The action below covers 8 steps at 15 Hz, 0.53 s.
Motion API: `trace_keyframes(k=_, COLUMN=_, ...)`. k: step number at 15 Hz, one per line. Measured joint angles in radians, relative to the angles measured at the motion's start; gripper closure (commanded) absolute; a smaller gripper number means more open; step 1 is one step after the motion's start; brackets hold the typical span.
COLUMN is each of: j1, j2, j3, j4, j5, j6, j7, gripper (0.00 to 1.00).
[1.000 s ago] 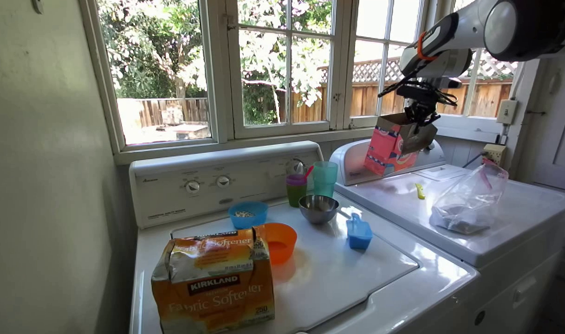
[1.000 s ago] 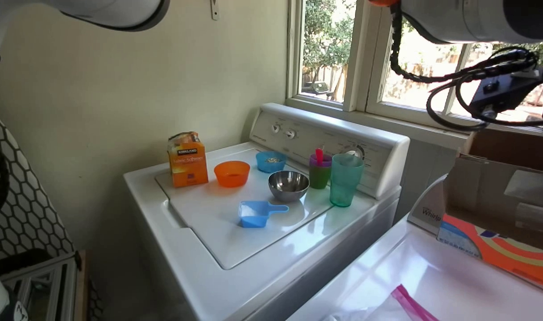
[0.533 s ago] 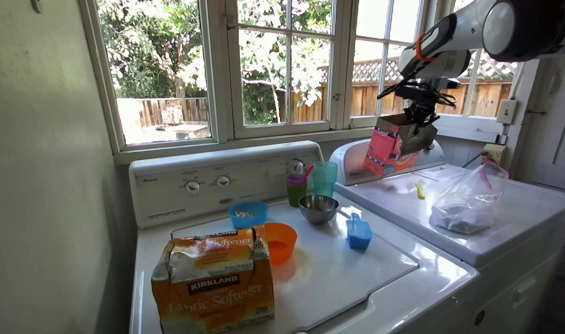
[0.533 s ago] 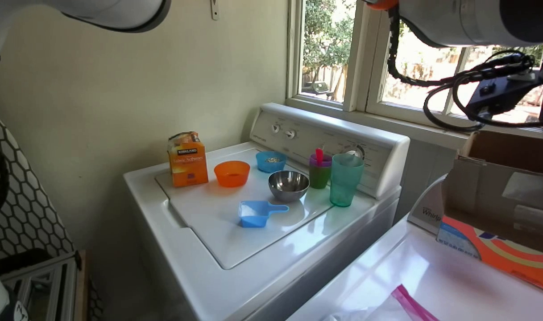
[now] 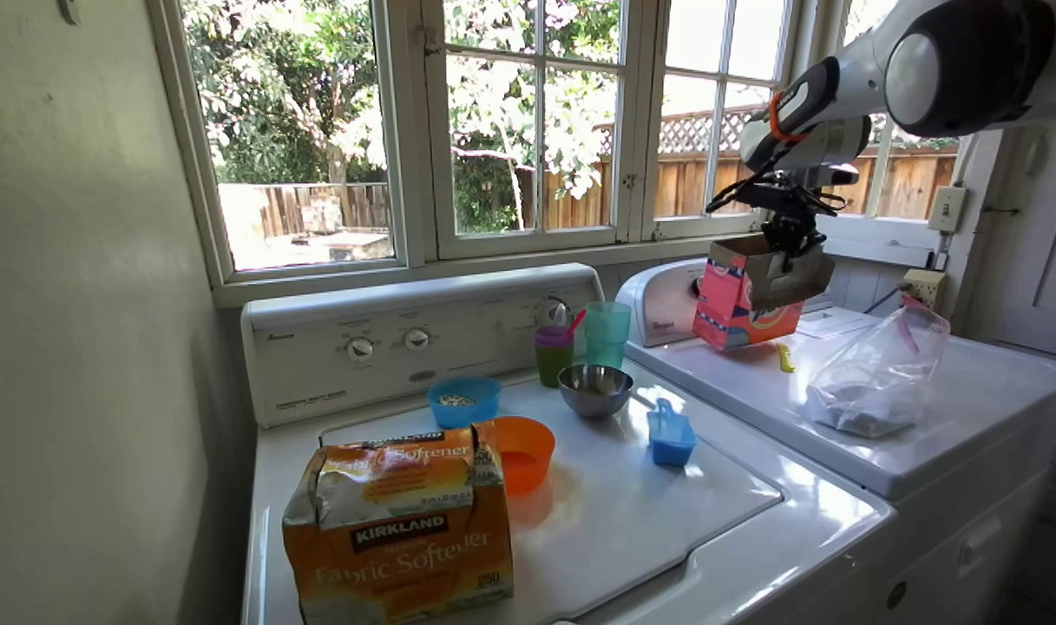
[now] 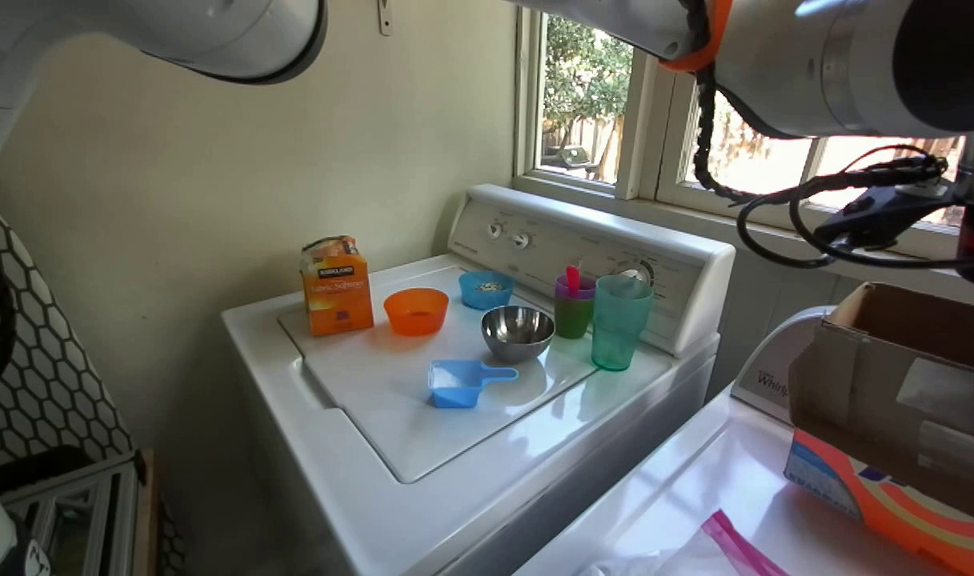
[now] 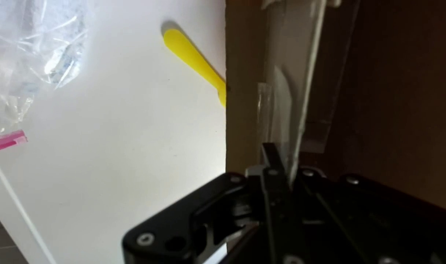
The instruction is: Move the tide box forward and place the green cup at the edge of the washing machine
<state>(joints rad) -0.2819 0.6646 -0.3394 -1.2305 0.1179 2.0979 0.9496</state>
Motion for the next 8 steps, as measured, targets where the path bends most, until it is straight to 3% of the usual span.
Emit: trace_keyframes(k=8, j1=-0.008, j2=0.047, j3=0.05, j4=0.147, j5=-0.005, j6=-0.18, j7=0.028, gripper=0.99)
